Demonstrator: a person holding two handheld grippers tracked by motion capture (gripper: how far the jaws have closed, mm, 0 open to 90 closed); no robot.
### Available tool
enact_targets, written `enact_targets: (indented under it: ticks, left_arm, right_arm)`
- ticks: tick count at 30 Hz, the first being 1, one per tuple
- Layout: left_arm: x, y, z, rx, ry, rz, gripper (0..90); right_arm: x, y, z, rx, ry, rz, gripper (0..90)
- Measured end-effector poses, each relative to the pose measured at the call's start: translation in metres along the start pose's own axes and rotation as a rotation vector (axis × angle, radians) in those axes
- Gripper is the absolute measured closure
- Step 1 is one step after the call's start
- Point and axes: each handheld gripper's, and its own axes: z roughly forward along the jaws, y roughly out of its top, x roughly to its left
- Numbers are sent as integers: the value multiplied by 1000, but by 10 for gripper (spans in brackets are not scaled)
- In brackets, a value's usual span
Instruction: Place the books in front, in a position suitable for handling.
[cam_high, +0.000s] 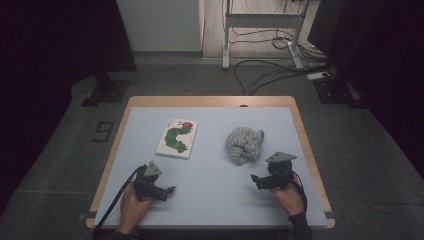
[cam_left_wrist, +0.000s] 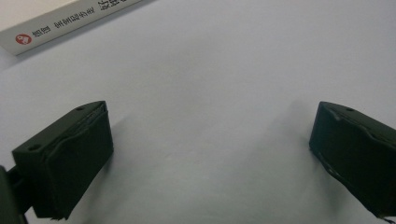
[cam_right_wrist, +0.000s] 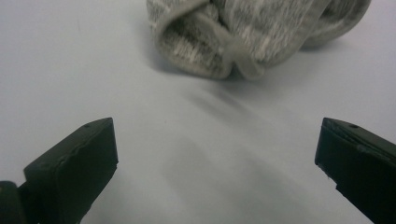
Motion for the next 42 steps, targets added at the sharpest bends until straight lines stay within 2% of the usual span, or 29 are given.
enact_targets:
  ticks: [10,15,22,28,33,38,42]
  left_arm:
    - [0,0,0,0,0,0,0]
    - [0,0,0,0,0,0,0]
    - [0,0,0,0,0,0,0]
    - [0,0,0,0,0,-2,0]
    - [0,0,0,0,0,-1,0]
    - [0,0,0,0,0,-2,0]
    - [0,0,0,0,-1,-1,0]
  right_arm:
    - [-7,22,-6,-29,20,-11,0]
    - [-11,31,-5,-34,25,-14,0]
    - [-14,50,0,-43,26,-43,0]
    - [-16,72,11,-39,34,-66,0]
    - [-17,86,20,-38,38,-67,0]
    - [-18,100,35,-20,40,-78,0]
    - [-20,109,52,7,20,-82,0]
